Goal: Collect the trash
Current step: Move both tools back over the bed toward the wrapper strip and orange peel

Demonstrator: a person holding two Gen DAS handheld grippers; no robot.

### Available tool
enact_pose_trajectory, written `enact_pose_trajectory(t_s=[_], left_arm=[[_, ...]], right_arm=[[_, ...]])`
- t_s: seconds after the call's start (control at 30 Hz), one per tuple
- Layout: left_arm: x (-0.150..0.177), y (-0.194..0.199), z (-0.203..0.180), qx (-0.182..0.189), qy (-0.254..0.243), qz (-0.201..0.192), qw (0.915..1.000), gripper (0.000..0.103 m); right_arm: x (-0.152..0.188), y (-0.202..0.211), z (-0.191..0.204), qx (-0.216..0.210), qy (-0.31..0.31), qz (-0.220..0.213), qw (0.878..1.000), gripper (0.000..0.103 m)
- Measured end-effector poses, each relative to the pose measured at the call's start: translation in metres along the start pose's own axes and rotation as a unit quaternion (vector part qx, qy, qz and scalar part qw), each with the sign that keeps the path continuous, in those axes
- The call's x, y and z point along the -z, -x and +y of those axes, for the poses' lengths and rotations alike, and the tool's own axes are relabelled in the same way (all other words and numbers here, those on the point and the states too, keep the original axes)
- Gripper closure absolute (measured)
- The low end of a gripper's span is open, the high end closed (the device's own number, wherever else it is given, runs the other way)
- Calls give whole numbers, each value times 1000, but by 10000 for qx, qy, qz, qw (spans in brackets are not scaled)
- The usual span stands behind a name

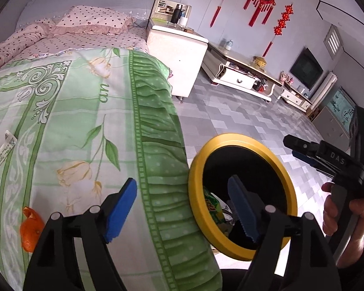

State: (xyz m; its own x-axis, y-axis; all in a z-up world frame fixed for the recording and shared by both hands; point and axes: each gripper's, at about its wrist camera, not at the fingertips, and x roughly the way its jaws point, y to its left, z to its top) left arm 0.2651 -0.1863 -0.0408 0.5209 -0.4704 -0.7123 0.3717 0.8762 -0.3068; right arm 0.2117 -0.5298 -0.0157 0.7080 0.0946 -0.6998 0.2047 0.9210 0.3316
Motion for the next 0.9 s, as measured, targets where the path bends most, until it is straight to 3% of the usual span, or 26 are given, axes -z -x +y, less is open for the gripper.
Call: enact_pose_trajectory(t_s=[0.07,0.53,0.9], left_arm=[[-1,8,13,-145,25,-94,9998,27],[4,63,129,-952,616,-481,9924,25],[14,83,224,-1496,1038,-524,9819,25]], right_arm=[[5,1,20,-62,221,-57,9997,27],[41,-8,156,-895,1185,147,9888,20],[106,-38,261,-1258,2059,647,9683,18]])
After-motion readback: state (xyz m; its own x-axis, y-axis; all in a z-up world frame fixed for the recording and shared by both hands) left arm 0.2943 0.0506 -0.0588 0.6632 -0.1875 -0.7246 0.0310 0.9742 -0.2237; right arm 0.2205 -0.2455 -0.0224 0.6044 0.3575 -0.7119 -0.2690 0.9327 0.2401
